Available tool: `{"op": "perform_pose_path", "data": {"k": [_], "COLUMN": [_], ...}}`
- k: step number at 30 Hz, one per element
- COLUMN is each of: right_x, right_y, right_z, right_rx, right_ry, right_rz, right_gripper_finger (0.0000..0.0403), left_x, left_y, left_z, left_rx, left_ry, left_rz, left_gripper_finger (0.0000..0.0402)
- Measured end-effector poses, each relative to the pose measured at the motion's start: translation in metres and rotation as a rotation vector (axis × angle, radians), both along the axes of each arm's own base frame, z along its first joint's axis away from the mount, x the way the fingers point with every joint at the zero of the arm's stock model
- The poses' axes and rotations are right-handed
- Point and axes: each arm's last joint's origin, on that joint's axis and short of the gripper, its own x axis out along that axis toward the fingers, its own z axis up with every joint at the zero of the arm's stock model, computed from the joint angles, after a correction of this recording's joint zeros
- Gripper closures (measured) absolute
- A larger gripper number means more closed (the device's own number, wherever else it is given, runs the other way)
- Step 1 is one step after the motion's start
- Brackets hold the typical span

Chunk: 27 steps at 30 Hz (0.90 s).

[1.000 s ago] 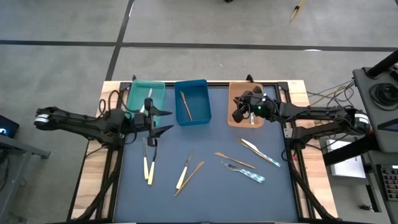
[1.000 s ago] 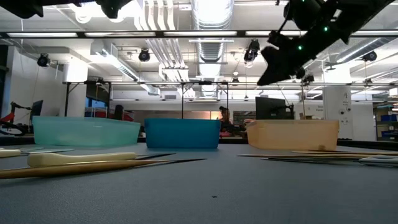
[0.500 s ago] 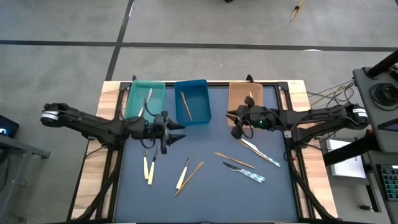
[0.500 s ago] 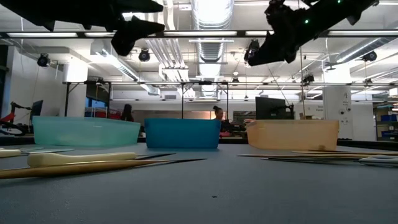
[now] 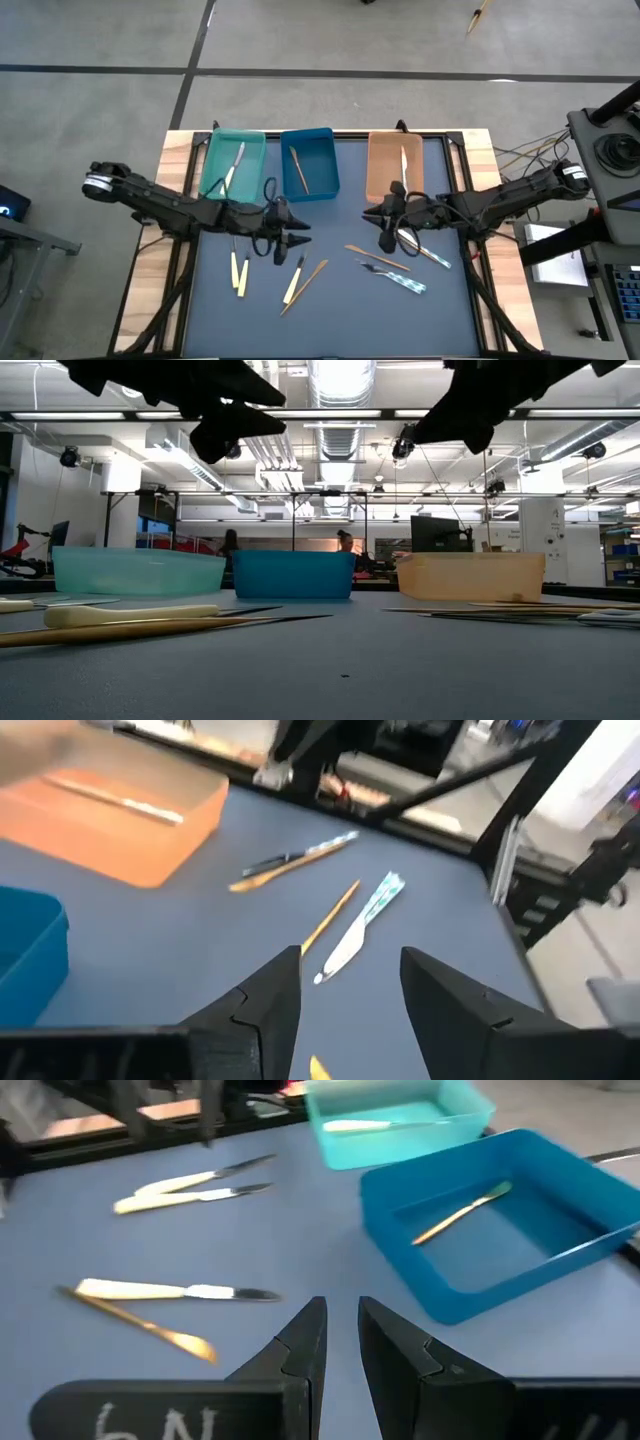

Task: Sort silverware by color (type)
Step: Put the gold table knife into the blue bin

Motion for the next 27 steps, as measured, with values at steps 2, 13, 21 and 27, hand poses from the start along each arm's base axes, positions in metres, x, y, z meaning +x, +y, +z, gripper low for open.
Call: {"op": "perform_pose_path", "data": {"k": [2, 13, 21, 27], "right_x": [-0.001, -0.004, -0.001, 0.004], "right_y": [0.006, 0.022, 0.028, 0.032], "right_z": [0.002, 0.015, 0.004, -0.016], "right_rx": [0.024, 0.195, 0.391, 0.490], "right_ry": [-0.003, 0.012, 0.122, 0.307], "right_rz": [0.012, 0.017, 0.059, 0.038], "right_gripper_finger": [0.0349, 0.0349, 0.0349, 0.0349], "left_x": [0.003, 0.006, 0.006, 0.006], "left_y": [-0.001, 0.002, 0.003, 0.004], "left_z": [-0.001, 0.002, 0.006, 0.006], "left_rx": [0.008, 0.129, 0.225, 0.274], "left_ry": [0.052, 0.294, 0.312, 0.313], "left_rz": [0.000, 0.133, 0.140, 0.153], "left_gripper_finger": [0.0250, 0.0252, 0.0252, 0.0252]}}
